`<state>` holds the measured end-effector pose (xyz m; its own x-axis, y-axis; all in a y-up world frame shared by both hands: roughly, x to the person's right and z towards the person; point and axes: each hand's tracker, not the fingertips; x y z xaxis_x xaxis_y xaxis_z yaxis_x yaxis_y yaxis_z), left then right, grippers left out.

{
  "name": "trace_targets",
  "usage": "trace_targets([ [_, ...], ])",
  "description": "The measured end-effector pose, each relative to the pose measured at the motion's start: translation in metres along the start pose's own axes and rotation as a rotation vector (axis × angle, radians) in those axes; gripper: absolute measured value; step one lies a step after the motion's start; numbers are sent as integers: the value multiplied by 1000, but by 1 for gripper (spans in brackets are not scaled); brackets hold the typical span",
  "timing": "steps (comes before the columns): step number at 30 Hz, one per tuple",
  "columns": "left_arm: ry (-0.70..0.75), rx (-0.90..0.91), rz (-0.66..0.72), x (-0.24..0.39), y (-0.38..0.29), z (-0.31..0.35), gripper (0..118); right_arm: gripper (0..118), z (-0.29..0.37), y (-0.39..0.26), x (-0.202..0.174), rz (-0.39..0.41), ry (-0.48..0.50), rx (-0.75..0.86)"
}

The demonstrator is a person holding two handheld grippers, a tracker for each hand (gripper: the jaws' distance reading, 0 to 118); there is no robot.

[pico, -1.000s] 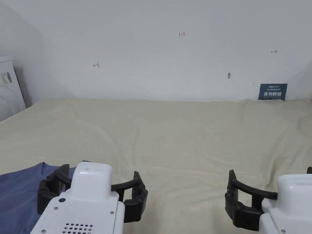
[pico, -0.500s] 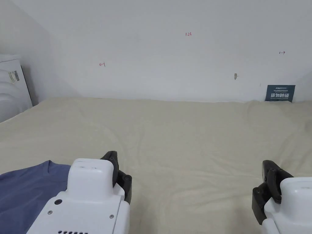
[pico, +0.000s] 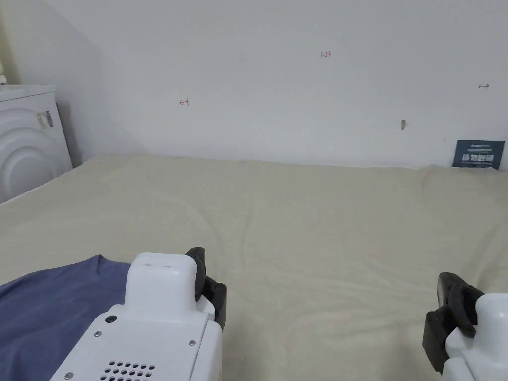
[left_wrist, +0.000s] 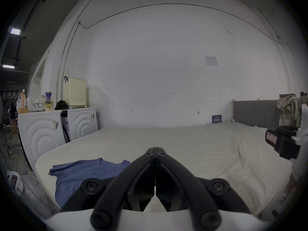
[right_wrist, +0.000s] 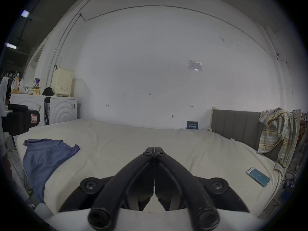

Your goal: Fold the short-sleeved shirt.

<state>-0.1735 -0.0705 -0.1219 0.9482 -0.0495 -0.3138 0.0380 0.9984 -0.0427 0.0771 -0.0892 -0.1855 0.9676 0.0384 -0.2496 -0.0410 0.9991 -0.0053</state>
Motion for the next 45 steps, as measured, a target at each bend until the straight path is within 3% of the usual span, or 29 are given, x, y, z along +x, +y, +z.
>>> trace_targets([
  [5,99,-20,0,-34,2,7,0,0,3,-1,-4,24,85,3],
  [10,221,-41,4,-77,4,22,0,0,-26,10,-57,20,277,-11],
  [14,321,-57,-32,-105,6,38,0,0,-36,14,-108,63,412,6],
  [19,417,-84,-15,-138,4,56,0,0,-41,11,-162,38,582,-26],
  [28,433,-212,45,-175,-23,30,0,0,-43,-10,-209,111,645,-91],
  [34,284,-458,174,-214,-76,-50,2,0,-50,-24,-215,122,644,-158],
  [39,282,-614,201,-237,-107,-104,16,0,-57,-34,-214,107,636,-212],
  [40,265,-620,214,-245,-117,-113,24,0,-59,-35,-214,105,632,-220],
  [41,256,-634,230,-248,-122,-118,45,0,-60,-36,-215,106,628,-225],
  [43,234,-680,271,-254,-129,-130,114,0,-64,-38,-214,113,616,-233],
  [45,224,-634,272,-252,-128,-128,117,0,-67,-40,-215,115,612,-241],
])
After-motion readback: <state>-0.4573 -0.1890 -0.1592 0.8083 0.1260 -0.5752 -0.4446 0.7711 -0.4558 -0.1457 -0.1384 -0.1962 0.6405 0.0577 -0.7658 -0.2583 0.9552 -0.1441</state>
